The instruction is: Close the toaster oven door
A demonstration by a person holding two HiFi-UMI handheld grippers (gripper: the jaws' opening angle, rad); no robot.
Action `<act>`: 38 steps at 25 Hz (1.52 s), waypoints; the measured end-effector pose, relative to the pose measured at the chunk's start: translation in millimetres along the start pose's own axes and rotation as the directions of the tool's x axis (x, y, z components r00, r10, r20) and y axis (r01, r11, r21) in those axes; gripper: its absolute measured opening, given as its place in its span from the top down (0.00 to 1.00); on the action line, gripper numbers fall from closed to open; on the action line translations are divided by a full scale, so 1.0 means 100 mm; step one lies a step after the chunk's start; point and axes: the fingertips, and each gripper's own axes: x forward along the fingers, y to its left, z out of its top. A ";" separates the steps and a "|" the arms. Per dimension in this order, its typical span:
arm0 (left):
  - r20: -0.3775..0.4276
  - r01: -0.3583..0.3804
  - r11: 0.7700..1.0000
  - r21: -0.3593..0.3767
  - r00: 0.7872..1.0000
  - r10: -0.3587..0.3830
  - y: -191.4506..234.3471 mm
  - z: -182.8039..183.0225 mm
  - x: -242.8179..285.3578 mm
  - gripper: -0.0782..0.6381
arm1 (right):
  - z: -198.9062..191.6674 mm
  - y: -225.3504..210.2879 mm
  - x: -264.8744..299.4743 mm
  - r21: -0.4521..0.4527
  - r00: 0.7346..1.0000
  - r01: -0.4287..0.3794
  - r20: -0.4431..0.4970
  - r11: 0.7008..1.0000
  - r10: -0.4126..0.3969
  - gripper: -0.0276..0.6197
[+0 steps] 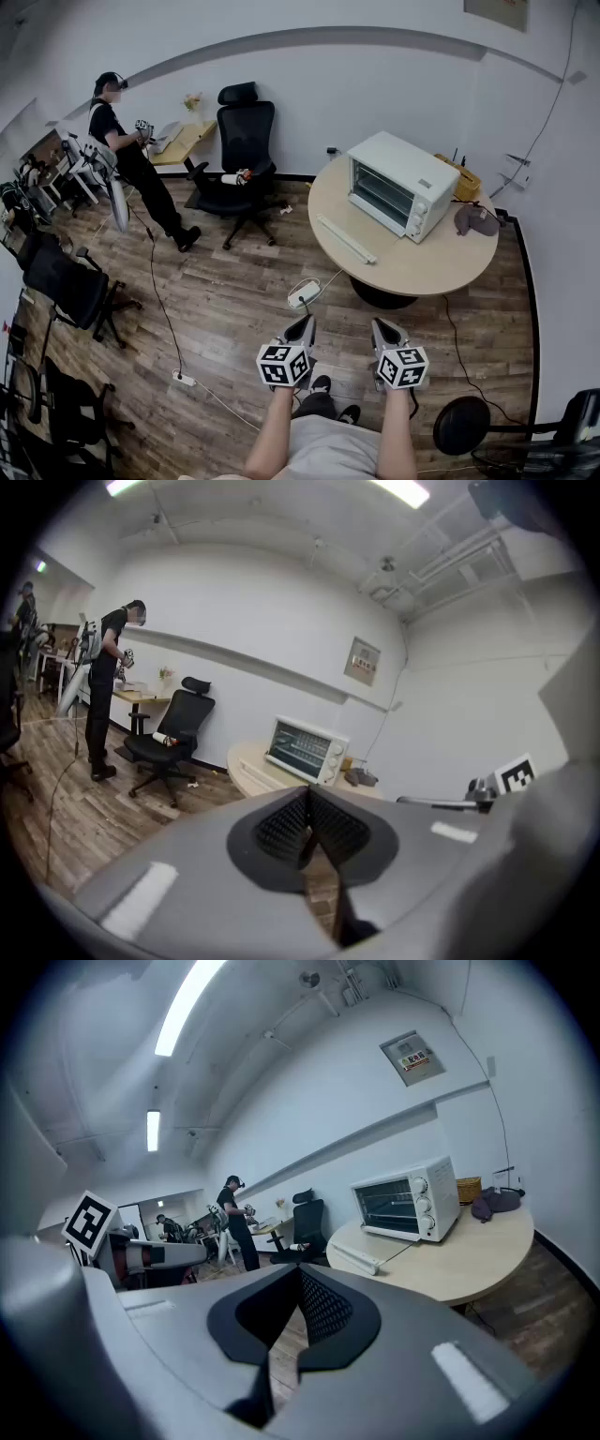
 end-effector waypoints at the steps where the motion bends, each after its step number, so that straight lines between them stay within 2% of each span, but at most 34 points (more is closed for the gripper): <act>1: -0.014 -0.004 1.000 0.010 1.000 0.004 0.00 -0.02 0.01 0.81 | 0.00 -0.01 0.00 -0.003 1.000 0.003 0.000 1.000 -0.003 0.96; 6: -0.025 0.000 1.000 0.005 1.000 0.000 -0.03 -0.03 0.00 0.81 | 0.04 -0.08 0.04 -0.014 1.000 0.014 -0.005 1.000 -0.014 0.96; 8: -0.031 -0.003 1.000 0.028 1.000 0.004 -0.03 -0.03 -0.02 0.81 | 0.06 -0.10 0.07 -0.011 1.000 0.020 0.000 1.000 -0.020 0.96; 12: -0.031 -0.050 0.998 0.047 0.998 0.052 0.14 -0.04 -0.07 0.81 | 0.05 -0.10 0.19 -0.011 1.000 0.011 0.001 1.000 -0.011 0.96; 18: -0.027 -0.090 0.996 0.029 0.995 0.091 0.29 -0.02 0.02 0.81 | 0.06 -0.09 0.32 -0.051 1.000 -0.008 -0.015 0.999 0.008 0.96; 23: -0.037 -0.080 0.996 0.026 0.996 0.081 0.34 -0.01 0.30 0.81 | 0.09 -0.20 0.52 -0.054 1.000 -0.012 -0.029 0.998 0.010 0.96; 36: -0.017 -0.013 0.999 -0.034 1.000 0.012 0.51 0.51 1.44 0.81 | 0.54 -0.71 1.16 -0.112 0.997 0.054 -0.045 0.992 -0.059 0.96; 38: -0.017 0.004 1.000 -0.024 1.000 -0.004 0.55 0.63 1.66 0.81 | 0.61 -0.82 1.31 -0.117 0.996 0.072 -0.045 0.991 -0.078 0.96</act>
